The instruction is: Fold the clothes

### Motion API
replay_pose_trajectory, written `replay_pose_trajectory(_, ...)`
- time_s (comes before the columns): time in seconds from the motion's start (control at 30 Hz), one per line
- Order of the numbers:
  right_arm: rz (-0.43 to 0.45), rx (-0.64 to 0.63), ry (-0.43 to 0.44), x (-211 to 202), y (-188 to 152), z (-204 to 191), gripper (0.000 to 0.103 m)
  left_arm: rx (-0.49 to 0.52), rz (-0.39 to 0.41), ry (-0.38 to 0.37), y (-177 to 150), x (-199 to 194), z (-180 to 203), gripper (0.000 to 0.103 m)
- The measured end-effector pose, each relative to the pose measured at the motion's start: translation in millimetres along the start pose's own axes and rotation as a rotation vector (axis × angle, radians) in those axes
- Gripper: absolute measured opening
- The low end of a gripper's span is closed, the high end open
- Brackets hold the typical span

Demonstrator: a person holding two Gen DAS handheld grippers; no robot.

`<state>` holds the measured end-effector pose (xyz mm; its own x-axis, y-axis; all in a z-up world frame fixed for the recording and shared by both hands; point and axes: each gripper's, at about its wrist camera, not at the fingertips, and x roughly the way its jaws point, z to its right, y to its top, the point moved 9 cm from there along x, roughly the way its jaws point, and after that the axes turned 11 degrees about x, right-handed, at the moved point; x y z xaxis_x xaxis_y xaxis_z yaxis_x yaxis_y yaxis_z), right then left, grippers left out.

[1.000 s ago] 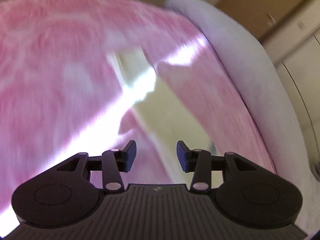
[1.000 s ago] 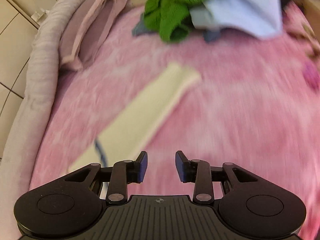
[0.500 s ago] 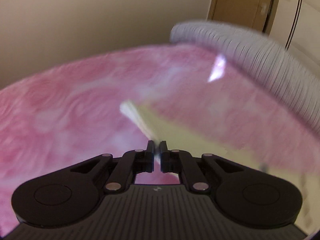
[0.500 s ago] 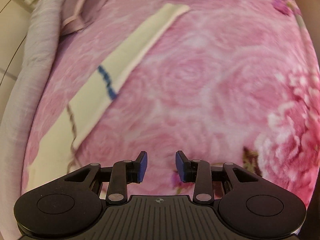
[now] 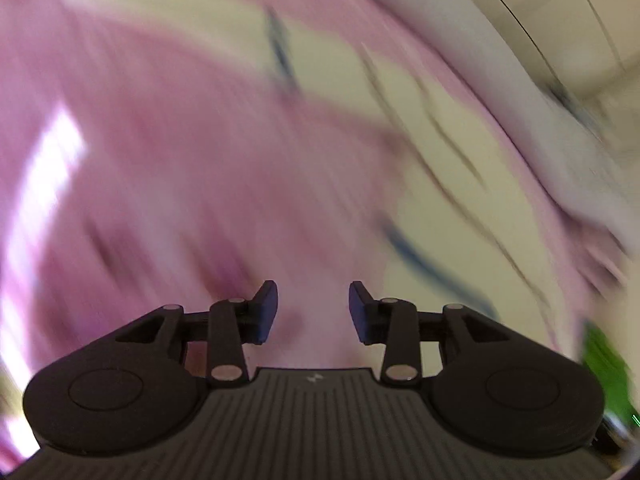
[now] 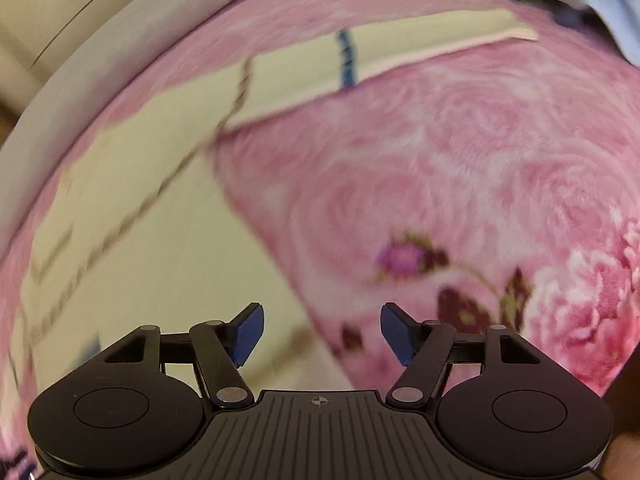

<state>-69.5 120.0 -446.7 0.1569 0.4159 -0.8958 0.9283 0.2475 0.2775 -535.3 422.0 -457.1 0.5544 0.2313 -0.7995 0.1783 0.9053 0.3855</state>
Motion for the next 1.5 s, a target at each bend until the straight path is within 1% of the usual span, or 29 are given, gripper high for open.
replay_pose_trajectory(0.07,-0.045,-0.042,0.005,-1,-19,11,0.068,0.021,-0.062,-0.076,-43,4,34,0.038)
replay_pose_trajectory(0.1,-0.068,-0.06,0.005,-1,-28,17,0.068,0.034,-0.086,-0.066,-62,9,43,0.042)
replay_pose_trajectory(0.13,-0.079,-0.058,0.007,0,-36,22,0.068,0.033,-0.102,-0.05,-75,13,47,0.04)
replay_pose_trajectory(0.17,-0.099,-0.052,0.017,3,-44,27,0.068,0.043,-0.092,-0.023,-82,16,49,0.037)
replay_pose_trajectory(0.2,-0.128,-0.058,0.039,7,-54,29,0.066,0.054,-0.081,0.005,-89,18,51,0.021)
replay_pose_trajectory(0.23,-0.127,-0.092,0.041,7,-58,28,0.04,0.055,-0.074,0.015,-90,17,51,0.005)
replay_pose_trajectory(0.27,-0.125,-0.127,0.043,6,-62,28,0.006,0.056,-0.066,0.025,-91,16,50,0.005)
replay_pose_trajectory(0.3,-0.123,-0.161,0.045,6,-67,27,0.006,0.041,-0.033,0.021,-90,7,53,0.005)
replay_pose_trajectory(0.37,-0.089,-0.169,0.069,-7,-63,27,0.006,0.066,0.028,0.01,-91,-8,57,0.005)
replay_pose_trajectory(0.4,-0.068,-0.176,0.078,-15,-61,28,0.006,0.084,0.033,0.025,-95,-15,58,0.005)
replay_pose_trajectory(0.47,-0.058,-0.184,0.073,-21,-60,35,0.005,0.082,0.0,0.059,-109,-12,57,0.005)
replay_pose_trajectory(0.53,-0.098,-0.18,0.02,-9,-65,47,0.006,0.124,-0.08,0.149,-123,2,56,0.008)
replay_pose_trajectory(0.57,-0.124,-0.182,0.009,-3,-68,51,0.007,0.151,-0.07,0.182,-122,2,61,0.009)
replay_pose_trajectory(0.63,-0.137,-0.204,0.001,-9,-65,47,0.009,0.135,-0.11,0.238,-120,-5,70,0.012)
replay_pose_trajectory(0.67,-0.155,-0.223,-0.022,-15,-64,45,0.014,0.126,-0.13,0.266,-118,-9,74,0.013)
replay_pose_trajectory(0.7,-0.174,-0.241,-0.044,-24,-64,44,0.018,0.142,-0.175,0.306,-122,-15,78,0.014)
replay_pose_trajectory(0.73,-0.185,-0.253,-0.062,-31,-64,45,0.025,0.169,-0.215,0.338,-125,-23,83,0.014)
replay_pose_trajectory(0.77,-0.197,-0.269,-0.072,-41,-64,44,0.03,0.196,-0.254,0.37,-127,-32,89,0.014)
replay_pose_trajectory(0.8,-0.209,-0.285,-0.081,-52,-65,44,0.032,0.241,-0.264,0.386,-128,-44,102,0.017)
replay_pose_trajectory(0.83,-0.214,-0.3,-0.06,-63,-67,42,0.039,0.277,-0.252,0.395,-131,-60,110,0.022)
replay_pose_trajectory(0.87,-0.214,-0.316,-0.039,-76,-69,39,0.046,0.288,-0.24,0.402,-130,-71,122,0.026)
replay_pose_trajectory(0.9,-0.214,-0.332,-0.017,-89,-70,35,0.048,0.299,-0.228,0.408,-128,-82,134,0.032)
replay_pose_trajectory(0.97,-0.185,-0.379,0.007,-109,-74,23,0.053,0.312,-0.211,0.417,-125,-100,157,0.034)
replay_pose_trajectory(1.03,-0.156,-0.412,0.012,-125,-72,12,0.056,0.318,-0.201,0.42,-121,-113,179,0.039)
replay_pose_trajectory(1.07,-0.151,-0.423,0.01,-133,-71,7,0.058,0.325,-0.197,0.421,-119,-119,189,0.039)
replay_pose_trajectory(1.17,-0.151,-0.46,-0.005,-153,-69,-5,0.059,0.368,-0.184,0.417,-115,-134,223,0.041)
replay_pose_trajectory(1.27,-0.138,-0.49,-0.003,-172,-69,-15,0.06,0.408,-0.175,0.423,-110,-147,247,0.044)
replay_pose_trajectory(1.37,-0.136,-0.519,0.006,-183,-73,-19,0.06,0.432,-0.162,0.431,-107,-157,262,0.045)
replay_pose_trajectory(1.5,-0.144,-0.518,0.013,-193,-78,-20,0.06,0.465,-0.144,0.44,-103,-167,273,0.046)
